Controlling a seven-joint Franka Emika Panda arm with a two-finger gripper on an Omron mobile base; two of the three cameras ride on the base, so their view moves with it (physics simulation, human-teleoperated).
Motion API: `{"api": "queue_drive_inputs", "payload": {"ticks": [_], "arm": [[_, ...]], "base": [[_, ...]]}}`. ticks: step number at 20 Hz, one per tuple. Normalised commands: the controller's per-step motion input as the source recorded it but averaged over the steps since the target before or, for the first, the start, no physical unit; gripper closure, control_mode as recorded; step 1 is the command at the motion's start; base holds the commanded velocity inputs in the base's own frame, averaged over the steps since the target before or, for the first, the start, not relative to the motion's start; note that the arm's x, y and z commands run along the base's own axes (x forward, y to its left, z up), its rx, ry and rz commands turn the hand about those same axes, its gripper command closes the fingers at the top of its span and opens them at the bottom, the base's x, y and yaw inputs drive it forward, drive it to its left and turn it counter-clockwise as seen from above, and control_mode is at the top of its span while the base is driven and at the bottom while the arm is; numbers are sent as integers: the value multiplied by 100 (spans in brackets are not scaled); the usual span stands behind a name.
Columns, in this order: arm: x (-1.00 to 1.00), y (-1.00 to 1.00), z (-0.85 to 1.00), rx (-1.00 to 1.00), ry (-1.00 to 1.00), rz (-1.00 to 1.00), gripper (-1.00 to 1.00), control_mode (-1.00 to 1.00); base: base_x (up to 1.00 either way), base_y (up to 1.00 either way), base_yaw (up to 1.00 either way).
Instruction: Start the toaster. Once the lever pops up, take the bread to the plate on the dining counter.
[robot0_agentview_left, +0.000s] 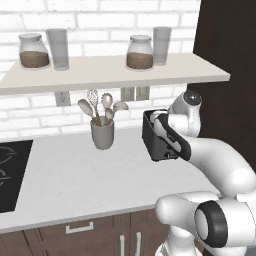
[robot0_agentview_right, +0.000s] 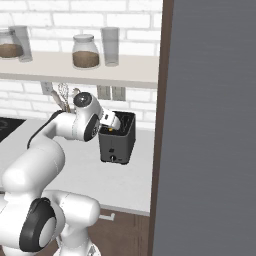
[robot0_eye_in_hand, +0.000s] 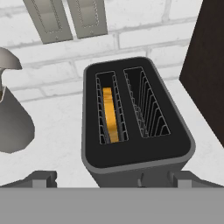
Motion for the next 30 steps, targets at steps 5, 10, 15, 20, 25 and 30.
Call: {"api": "queue_drive_inputs", "payload": {"ticks": [5, 10, 15, 20, 25, 30], "arm": [[0, 0, 0, 0, 0, 0, -100, -100], [0, 0, 0, 0, 0, 0, -100, -100], [0, 0, 0, 0, 0, 0, -100, -100], [0, 0, 0, 0, 0, 0, -100, -100], [0, 0, 0, 0, 0, 0, -100, -100], [0, 0, 0, 0, 0, 0, -100, -100]], "base": [[0, 0, 0], [0, 0, 0], [0, 0, 0], [0, 0, 0], [0, 0, 0], [0, 0, 0]]}}
